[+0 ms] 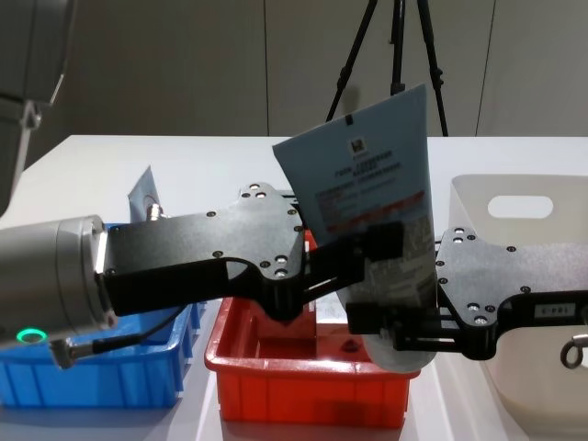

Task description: Bimanual collaborative sorting of washing and personal care products

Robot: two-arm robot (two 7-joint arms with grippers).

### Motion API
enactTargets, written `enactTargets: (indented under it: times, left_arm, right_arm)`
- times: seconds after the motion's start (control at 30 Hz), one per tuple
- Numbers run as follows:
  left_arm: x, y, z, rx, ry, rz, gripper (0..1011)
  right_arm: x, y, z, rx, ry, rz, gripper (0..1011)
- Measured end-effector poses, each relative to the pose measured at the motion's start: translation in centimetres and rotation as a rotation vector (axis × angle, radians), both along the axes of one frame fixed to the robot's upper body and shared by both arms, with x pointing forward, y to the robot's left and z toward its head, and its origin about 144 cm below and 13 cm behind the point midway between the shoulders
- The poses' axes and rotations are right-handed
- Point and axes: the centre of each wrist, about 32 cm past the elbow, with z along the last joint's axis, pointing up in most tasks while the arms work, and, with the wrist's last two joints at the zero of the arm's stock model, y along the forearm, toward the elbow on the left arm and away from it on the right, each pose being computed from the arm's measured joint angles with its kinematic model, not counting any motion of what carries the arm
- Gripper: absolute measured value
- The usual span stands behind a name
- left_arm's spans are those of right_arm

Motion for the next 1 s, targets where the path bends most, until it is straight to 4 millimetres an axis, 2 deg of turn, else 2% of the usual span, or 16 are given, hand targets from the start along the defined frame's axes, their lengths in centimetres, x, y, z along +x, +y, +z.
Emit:
enactTargets:
  times: [0.47,0.67,0.7,0.77,0.8,0.83,0.9,0.93,1.0]
  left_arm:
    - [0.0,0.0,0.0,0.0,0.0,0.0,262]
    - [0.0,0.0,-0.01,0.001,0.0,-0.002,416]
    - [0.0,0.0,0.0,0.001,0.0,-0.002,475]
    - [0.0,0.0,0.0,0.001,0.0,-0.003,529]
    - [0.0,0.0,0.0,0.001,0.0,-0.003,529]
    - [0.0,0.0,-0.01,0.001,0.0,-0.003,588]
    - [0.0,0.0,-0.01,0.001,0.0,-0.002,623]
    - [-0.01,0.0,-0.01,0.001,0.0,-0.002,679]
    - [0.0,0.0,-0.01,0.001,0.0,-0.002,727]
  right_arm:
    - [0.0,0.0,0.0,0.0,0.0,0.0,474]
    - [0.0,-0.01,0.0,0.0,0.0,-0.001,474]
    - [0.0,-0.01,0.0,0.0,0.0,-0.002,474]
    - [0.0,-0.01,0.0,0.0,0.0,-0.002,474]
    - [0.0,0.0,0.0,0.0,0.0,-0.002,474]
    - [0.0,0.0,0.0,0.0,0.0,-0.002,474]
    - [0.0,0.0,0.0,0.0,0.0,-0.002,474]
    - [0.0,0.0,0.0,0.0,0.0,-0.002,474]
    - [0.0,0.0,0.0,0.0,0.0,-0.002,474]
